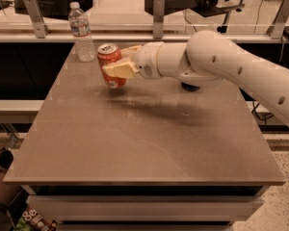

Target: Move coke can near water bottle

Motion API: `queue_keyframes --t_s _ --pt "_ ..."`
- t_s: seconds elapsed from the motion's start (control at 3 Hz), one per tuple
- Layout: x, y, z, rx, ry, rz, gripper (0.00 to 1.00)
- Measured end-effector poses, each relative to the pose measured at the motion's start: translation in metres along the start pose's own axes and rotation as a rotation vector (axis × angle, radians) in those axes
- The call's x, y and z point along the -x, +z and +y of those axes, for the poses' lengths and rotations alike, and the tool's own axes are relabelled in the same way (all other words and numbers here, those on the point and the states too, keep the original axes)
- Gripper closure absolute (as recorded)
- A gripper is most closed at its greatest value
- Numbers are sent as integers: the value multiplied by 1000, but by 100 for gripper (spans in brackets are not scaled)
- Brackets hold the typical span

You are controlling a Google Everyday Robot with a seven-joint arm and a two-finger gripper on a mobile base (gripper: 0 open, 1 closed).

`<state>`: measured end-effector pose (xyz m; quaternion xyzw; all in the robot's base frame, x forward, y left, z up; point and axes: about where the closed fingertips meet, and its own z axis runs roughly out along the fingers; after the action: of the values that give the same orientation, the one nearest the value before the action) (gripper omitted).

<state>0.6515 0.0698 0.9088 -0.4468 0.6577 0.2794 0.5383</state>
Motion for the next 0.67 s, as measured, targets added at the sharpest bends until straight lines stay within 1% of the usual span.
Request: queue_keyframes --t_s 0.33,0.67 --pt "7 15 -28 -70 4 25 100" --pt "9 32 -54 -132 18 20 100"
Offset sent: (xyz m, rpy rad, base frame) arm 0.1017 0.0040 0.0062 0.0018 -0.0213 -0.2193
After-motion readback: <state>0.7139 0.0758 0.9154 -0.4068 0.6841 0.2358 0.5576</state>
